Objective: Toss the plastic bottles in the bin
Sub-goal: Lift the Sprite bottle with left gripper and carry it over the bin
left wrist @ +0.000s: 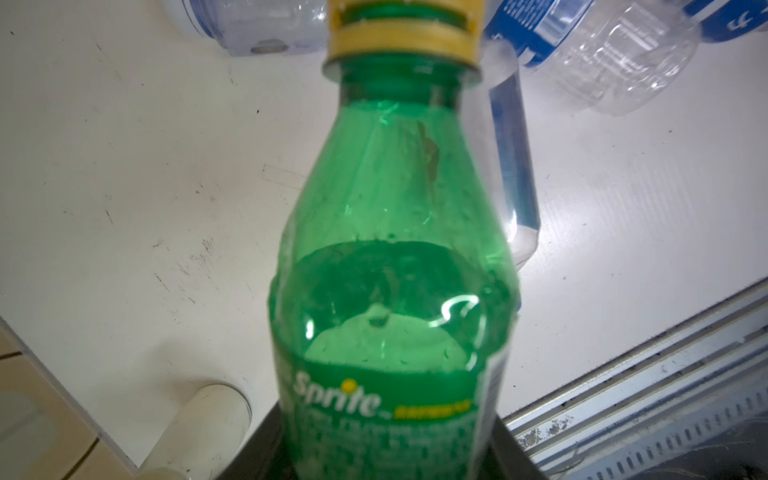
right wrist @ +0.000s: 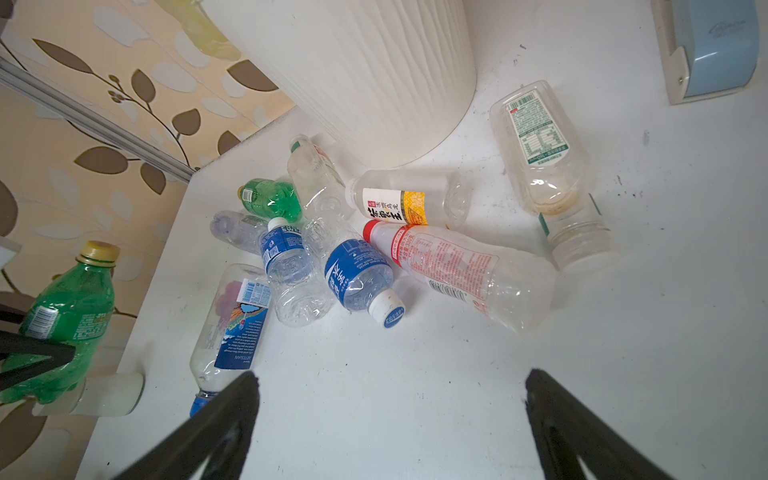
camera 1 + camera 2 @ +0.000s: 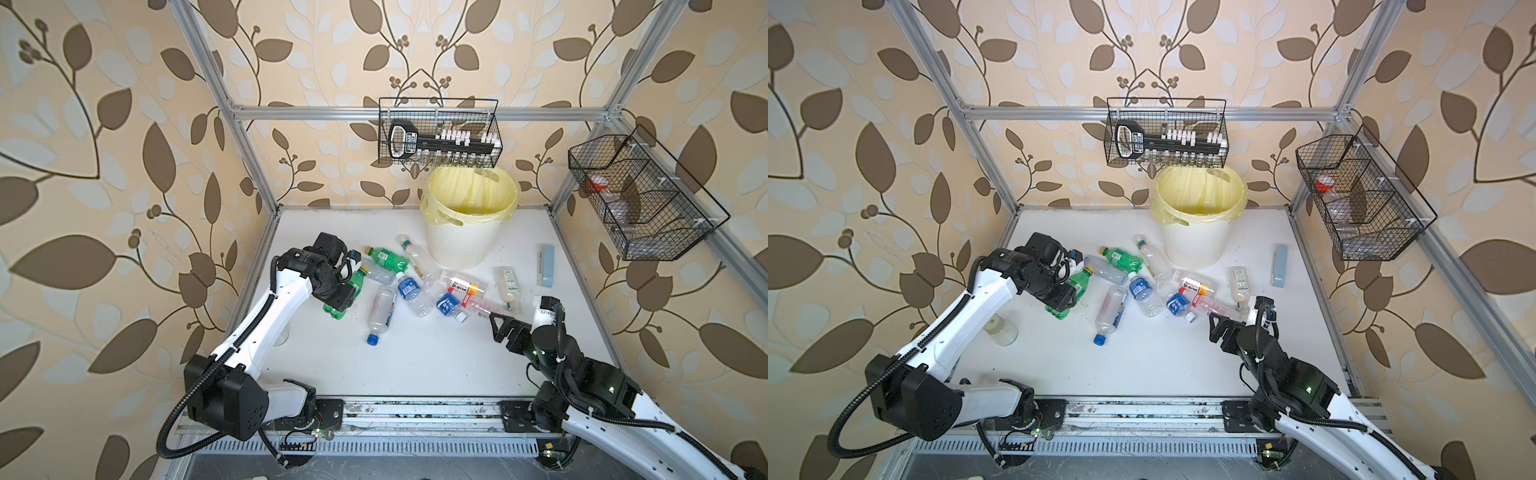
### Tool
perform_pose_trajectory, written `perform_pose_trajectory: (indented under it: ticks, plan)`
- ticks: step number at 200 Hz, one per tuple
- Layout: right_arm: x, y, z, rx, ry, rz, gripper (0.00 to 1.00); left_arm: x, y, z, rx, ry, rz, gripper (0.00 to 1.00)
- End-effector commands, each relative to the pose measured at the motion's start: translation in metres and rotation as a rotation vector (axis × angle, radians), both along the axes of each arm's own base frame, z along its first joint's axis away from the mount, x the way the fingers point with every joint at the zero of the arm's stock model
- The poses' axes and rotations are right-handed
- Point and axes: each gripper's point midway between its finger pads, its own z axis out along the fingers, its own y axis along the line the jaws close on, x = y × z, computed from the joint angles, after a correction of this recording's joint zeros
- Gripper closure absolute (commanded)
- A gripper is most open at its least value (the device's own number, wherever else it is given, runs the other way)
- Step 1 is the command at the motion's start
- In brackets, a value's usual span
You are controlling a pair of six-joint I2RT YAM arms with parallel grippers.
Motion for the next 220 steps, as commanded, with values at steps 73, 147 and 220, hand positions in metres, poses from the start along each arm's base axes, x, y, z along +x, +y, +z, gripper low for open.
perform_pose_trajectory:
  ticks: [73, 147, 220]
  plan:
    - [0.0, 0.008, -0.012, 0.068, 0.035, -0.01, 0.0, -0.001, -0.035, 0.08, -0.225, -0.069, -0.015, 0.49]
    - [0.0, -0.003, -0.011, 0.006, 0.027, -0.037, 0.0, 0.031, -0.059, 0.136, -0.387, -0.227, -0.005, 0.55]
    - [0.005, -0.002, -0.009, -0.021, 0.008, -0.033, 0.0, 0.066, -0.085, 0.228, -0.55, -0.43, -0.02, 0.5]
